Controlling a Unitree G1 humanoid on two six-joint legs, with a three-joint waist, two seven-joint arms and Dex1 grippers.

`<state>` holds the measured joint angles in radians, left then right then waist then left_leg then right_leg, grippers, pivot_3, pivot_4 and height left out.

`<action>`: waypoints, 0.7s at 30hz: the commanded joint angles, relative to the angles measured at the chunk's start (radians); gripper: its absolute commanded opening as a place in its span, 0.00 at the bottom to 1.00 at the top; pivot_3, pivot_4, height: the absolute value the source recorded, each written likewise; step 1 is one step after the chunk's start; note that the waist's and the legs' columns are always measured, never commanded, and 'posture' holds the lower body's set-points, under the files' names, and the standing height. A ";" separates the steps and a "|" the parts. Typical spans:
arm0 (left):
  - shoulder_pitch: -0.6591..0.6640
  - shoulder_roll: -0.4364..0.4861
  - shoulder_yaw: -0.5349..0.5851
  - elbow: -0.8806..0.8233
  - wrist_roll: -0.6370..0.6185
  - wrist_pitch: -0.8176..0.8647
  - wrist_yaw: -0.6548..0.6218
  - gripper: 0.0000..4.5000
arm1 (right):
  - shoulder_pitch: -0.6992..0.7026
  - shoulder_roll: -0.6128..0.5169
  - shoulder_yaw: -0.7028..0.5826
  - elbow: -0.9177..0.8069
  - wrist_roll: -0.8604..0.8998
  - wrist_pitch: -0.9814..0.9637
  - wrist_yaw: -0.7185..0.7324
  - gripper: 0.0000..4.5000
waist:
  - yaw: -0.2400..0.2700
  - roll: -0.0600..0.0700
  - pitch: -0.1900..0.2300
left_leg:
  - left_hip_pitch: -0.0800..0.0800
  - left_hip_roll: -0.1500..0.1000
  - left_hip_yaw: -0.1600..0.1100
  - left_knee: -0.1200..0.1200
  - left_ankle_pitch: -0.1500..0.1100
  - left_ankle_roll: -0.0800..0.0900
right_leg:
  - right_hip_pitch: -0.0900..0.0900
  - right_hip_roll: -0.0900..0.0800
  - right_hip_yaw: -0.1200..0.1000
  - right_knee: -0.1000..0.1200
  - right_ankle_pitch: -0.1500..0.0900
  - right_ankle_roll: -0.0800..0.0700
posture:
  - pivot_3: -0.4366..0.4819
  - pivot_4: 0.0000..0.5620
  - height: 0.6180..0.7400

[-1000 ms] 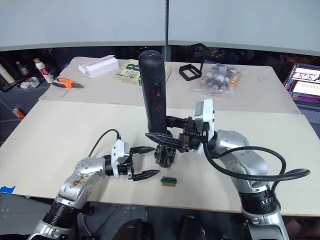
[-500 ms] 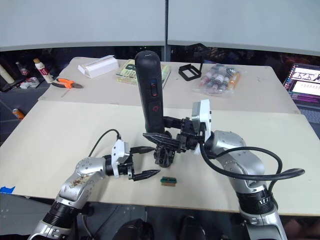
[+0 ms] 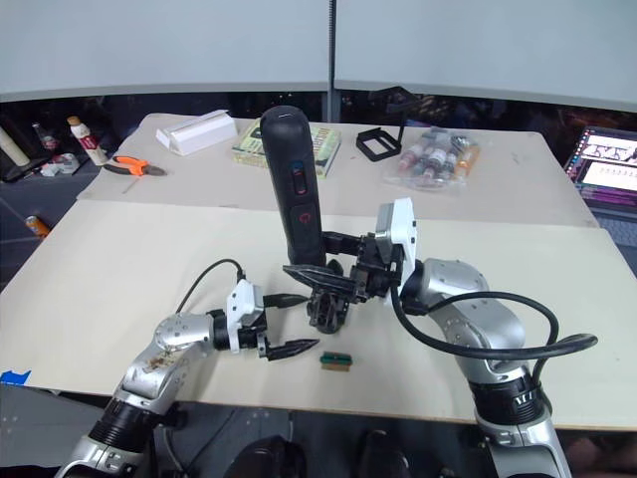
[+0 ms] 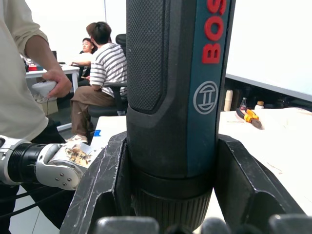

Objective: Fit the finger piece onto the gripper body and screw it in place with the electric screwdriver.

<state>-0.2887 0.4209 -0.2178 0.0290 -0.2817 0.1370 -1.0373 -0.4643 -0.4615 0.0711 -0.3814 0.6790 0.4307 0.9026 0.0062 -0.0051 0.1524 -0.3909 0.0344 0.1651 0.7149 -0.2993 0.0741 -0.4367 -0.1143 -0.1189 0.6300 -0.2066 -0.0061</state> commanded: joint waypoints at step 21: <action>-0.230 -0.142 -0.067 0.351 0.089 -0.203 -0.142 1.00 | -0.014 -0.004 -0.008 -0.045 0.005 0.017 -0.012 0.43 | 0.001 0.000 0.000 | -0.001 0.000 0.000 0.000 0.000 0.000 | 0.000 0.000 -0.001 0.000 0.000 0.000 | 0.48 0.27 1.00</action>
<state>-0.4986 0.2873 -0.2849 0.3829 -0.1938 -0.0459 -1.1741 -0.4735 -0.4618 0.0731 -0.3844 0.6787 0.4463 0.8933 0.0071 -0.0053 0.1524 -0.3916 0.0342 0.1649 0.7154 -0.2993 0.0743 -0.4367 -0.1143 -0.1195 0.6298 -0.2066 -0.0060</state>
